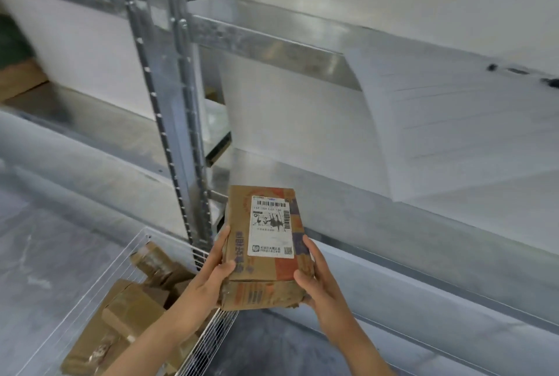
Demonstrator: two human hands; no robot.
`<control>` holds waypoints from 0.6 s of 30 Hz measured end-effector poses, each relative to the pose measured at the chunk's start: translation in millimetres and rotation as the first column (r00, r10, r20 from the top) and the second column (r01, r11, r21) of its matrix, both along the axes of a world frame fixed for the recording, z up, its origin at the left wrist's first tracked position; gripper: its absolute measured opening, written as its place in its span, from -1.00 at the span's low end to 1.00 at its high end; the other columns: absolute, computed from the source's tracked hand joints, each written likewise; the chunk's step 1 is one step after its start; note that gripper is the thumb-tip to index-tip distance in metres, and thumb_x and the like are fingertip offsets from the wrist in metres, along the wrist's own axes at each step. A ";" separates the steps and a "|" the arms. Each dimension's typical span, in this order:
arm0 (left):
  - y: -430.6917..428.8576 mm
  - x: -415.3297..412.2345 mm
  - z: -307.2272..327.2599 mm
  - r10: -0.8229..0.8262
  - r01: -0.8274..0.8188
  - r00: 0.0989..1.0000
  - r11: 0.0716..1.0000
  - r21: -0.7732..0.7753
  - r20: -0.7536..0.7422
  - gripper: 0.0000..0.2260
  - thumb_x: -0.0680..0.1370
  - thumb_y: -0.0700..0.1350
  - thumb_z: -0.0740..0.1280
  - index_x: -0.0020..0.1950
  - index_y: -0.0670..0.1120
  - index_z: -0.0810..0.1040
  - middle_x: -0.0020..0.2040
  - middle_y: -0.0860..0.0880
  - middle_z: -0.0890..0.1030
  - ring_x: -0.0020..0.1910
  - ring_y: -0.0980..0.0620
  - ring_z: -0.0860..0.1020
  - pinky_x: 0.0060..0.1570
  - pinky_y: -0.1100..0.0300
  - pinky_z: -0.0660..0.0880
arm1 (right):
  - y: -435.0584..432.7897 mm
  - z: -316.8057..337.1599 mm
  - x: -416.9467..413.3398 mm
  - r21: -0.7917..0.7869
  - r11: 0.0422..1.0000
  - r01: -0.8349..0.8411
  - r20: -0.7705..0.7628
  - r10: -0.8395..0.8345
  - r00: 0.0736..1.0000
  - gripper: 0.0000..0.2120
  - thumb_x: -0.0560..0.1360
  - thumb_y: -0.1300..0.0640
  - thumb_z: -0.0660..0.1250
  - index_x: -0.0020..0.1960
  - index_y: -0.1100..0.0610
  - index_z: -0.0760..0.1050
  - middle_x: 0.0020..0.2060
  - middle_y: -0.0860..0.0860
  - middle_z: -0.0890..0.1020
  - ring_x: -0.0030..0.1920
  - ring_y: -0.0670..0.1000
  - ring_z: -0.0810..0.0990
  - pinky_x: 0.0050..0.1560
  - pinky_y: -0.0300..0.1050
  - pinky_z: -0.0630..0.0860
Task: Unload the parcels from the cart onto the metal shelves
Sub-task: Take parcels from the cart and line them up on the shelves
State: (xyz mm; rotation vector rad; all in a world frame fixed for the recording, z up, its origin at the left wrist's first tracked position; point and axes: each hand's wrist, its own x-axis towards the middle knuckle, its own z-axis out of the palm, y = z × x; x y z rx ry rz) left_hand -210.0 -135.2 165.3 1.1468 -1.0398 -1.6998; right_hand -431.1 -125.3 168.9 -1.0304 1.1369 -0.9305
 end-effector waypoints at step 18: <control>37.5 -241.7 30.1 -0.329 0.338 0.941 0.928 -0.155 0.079 -0.23 0.24 0.46 0.33 0.38 0.49 0.06 0.34 0.21 0.46 0.31 0.13 0.46 0.30 -0.15 0.39 | 98.3 23.2 -231.3 -0.113 0.944 0.310 -0.001 -0.312 0.950 -0.30 0.35 -0.21 0.43 0.42 -0.27 0.23 0.25 -0.21 0.56 0.26 -0.12 0.53 0.26 0.12 0.50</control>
